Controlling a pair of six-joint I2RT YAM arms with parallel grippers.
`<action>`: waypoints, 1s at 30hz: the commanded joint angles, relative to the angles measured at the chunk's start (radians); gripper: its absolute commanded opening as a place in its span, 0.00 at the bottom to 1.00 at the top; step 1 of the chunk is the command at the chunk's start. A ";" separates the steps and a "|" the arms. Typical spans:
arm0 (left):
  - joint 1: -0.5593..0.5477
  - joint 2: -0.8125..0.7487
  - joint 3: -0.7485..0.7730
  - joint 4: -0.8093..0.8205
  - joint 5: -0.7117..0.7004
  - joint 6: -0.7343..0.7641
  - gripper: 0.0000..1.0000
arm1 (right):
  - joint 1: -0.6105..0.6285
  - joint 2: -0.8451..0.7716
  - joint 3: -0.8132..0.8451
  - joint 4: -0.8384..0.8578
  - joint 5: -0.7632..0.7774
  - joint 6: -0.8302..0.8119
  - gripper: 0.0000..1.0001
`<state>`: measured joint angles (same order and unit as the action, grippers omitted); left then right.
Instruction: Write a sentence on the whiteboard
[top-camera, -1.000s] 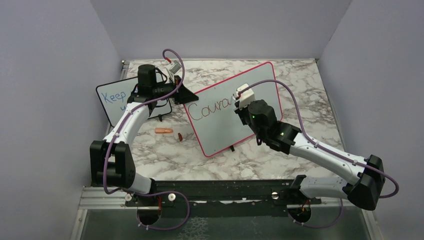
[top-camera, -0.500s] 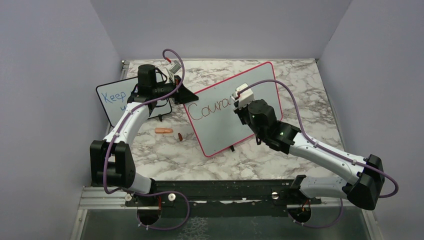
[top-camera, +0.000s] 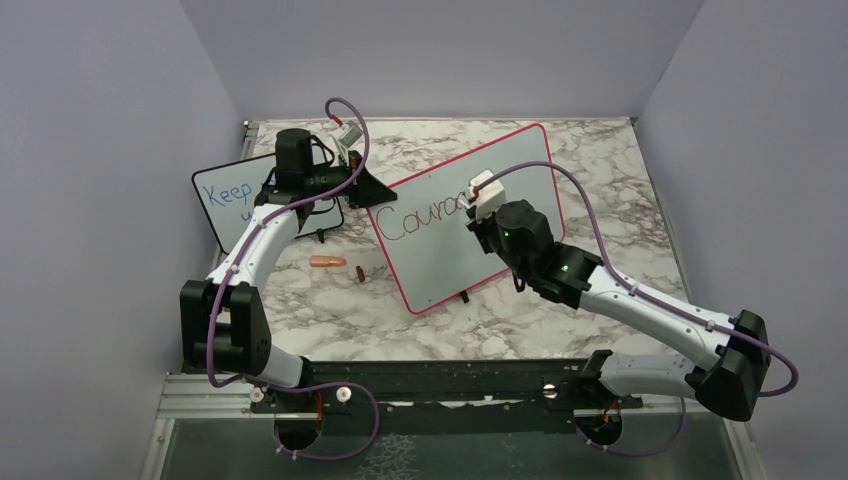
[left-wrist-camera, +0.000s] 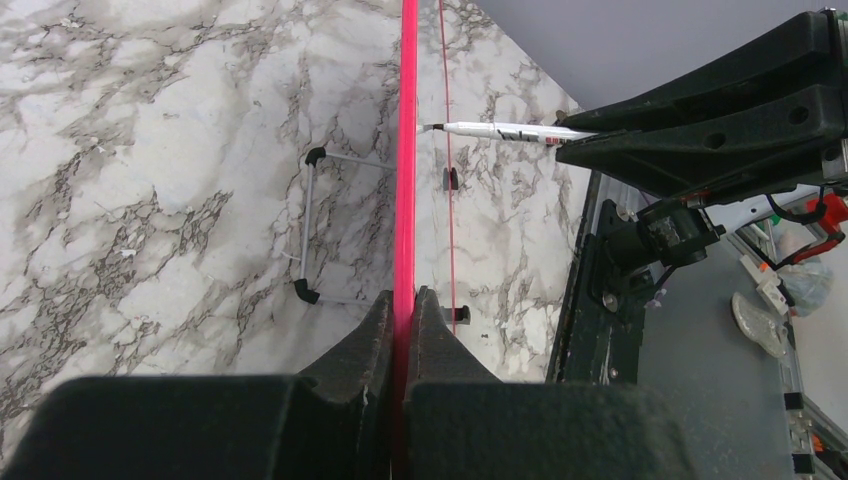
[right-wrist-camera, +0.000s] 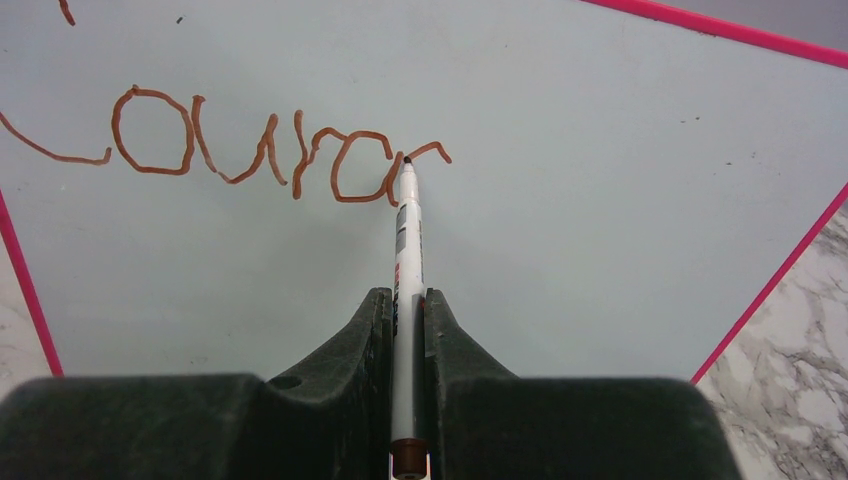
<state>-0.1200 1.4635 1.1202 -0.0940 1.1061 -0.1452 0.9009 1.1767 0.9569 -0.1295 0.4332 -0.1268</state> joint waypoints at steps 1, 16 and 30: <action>-0.022 0.043 -0.026 -0.090 -0.049 0.094 0.00 | -0.007 -0.010 -0.012 -0.068 -0.034 0.022 0.01; -0.021 0.039 -0.026 -0.090 -0.049 0.095 0.00 | -0.008 -0.022 -0.020 -0.101 0.039 0.017 0.01; -0.021 0.040 -0.026 -0.093 -0.049 0.098 0.00 | -0.024 -0.032 -0.023 -0.097 0.056 0.012 0.01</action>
<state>-0.1200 1.4639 1.1210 -0.0952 1.1065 -0.1452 0.8886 1.1572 0.9482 -0.2062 0.4522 -0.1127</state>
